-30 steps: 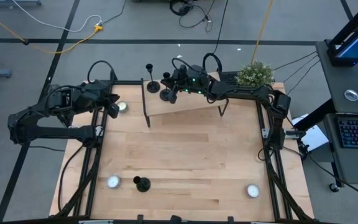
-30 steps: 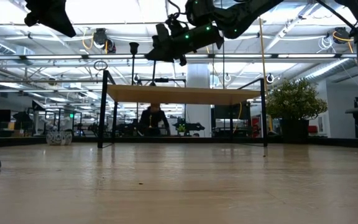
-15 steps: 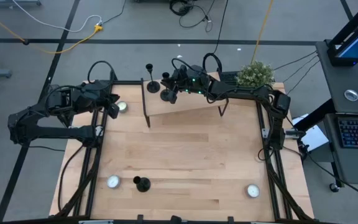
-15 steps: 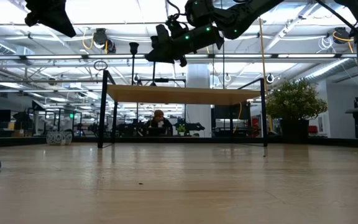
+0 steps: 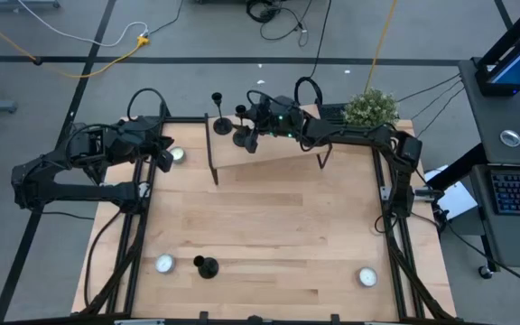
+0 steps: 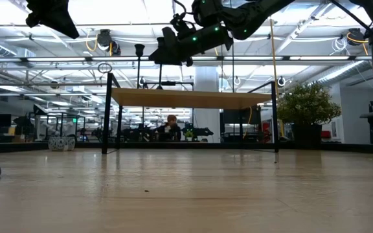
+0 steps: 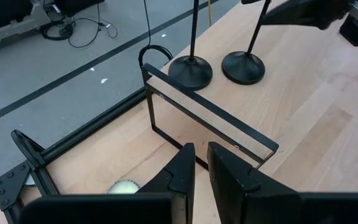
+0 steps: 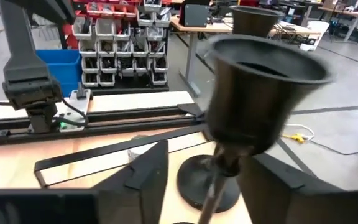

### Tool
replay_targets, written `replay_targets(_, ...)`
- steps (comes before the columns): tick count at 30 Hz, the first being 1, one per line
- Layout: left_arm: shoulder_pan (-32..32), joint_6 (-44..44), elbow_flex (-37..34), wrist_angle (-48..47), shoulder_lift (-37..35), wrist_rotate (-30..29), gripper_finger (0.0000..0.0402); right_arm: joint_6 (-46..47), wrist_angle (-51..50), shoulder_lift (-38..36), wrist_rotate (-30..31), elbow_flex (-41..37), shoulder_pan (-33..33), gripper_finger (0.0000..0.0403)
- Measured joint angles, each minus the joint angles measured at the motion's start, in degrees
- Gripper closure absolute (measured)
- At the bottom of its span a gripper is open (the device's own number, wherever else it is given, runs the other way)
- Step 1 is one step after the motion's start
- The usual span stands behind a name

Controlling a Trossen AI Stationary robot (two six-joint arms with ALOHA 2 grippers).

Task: Pick & Place candle stick holders
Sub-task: Put the top candle holder on the shelf, then put the candle holder on the shelf

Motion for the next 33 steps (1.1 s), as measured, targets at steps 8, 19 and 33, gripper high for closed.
replay_targets(8, 0.0, 1.3, 0.0, 0.0, 0.0, 0.9, 0.0355, 0.3, -10.0, -3.9, 3.1, 0.0, 0.0, 0.0166)
replay_targets(19, -0.3, 0.7, 0.0, 0.0, 0.0, 16.7, 0.0355, 0.3, -33.6, -13.3, 3.3, 0.0, -0.1, 0.0179)
replay_targets(33, -15.7, -21.1, 0.0, 2.1, 6.0, 24.5, 0.0355, 0.6, -33.8, -24.9, 12.1, -11.6, -0.1, 0.0395)
